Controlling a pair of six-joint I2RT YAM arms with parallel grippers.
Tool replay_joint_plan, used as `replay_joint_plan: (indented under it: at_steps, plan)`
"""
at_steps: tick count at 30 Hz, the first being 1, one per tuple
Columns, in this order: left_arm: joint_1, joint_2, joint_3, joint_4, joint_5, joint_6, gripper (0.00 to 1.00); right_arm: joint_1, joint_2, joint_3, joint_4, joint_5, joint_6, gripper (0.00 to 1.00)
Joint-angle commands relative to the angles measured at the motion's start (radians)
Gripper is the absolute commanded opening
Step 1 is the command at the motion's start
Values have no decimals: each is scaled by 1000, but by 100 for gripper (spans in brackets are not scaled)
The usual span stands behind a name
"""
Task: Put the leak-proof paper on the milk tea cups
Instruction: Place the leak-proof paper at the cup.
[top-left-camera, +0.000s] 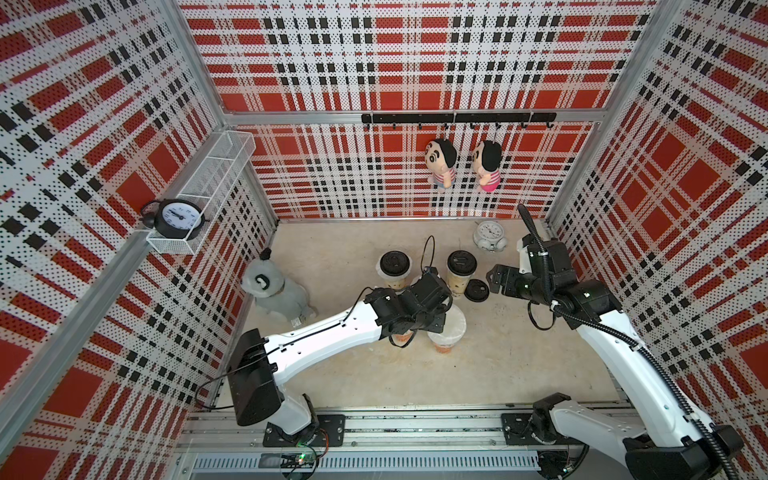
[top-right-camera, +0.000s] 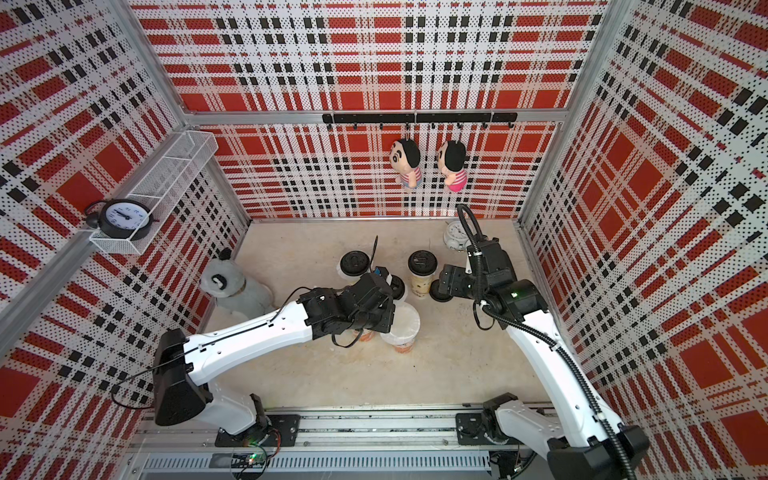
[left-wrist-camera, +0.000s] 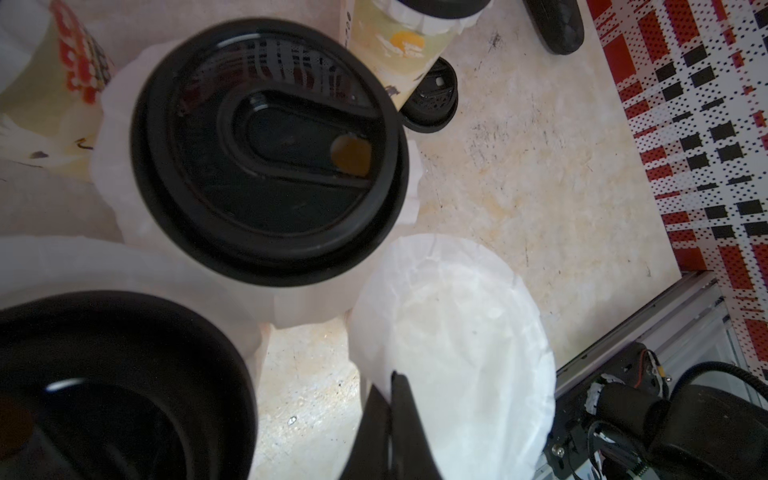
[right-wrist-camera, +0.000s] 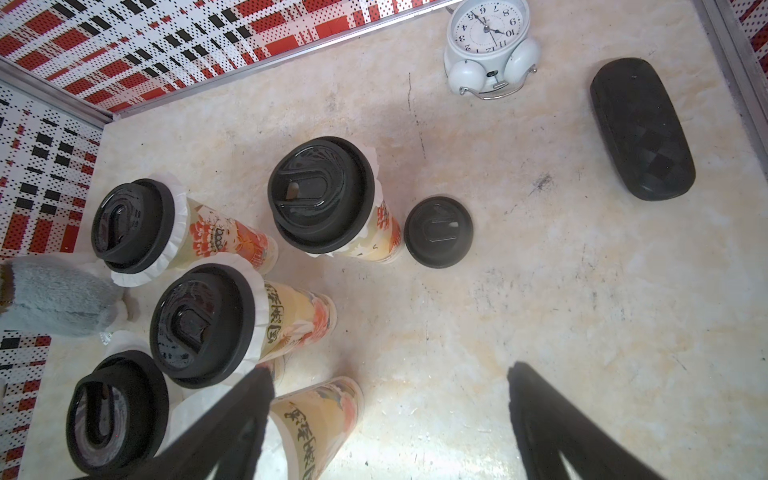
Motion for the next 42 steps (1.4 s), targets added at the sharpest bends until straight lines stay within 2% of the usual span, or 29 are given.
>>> replay_joint_plan:
  at_steps: [1,7,14,17,19,27,42]
  plan:
    - [5,20,5,18,0,14,9,-9,-14,-8,18,-3,-3,92]
    - [7,25,4,18,3,14,14,-9,-17,-11,15,-3,-4,92]
    - [6,14,7,18,2,9,27,-9,-17,-11,18,-6,-3,92]
    - [5,12,10,15,2,7,29,-9,-17,-11,18,-6,-3,92]
    - [6,13,15,15,6,8,28,-9,-18,-11,18,-6,-4,92]
    - [-2,18,41,12,7,12,9,-8,-22,-10,14,-2,-5,92]
    - [-9,20,65,-30,-23,9,10,-9,-20,-17,20,-8,-7,92]
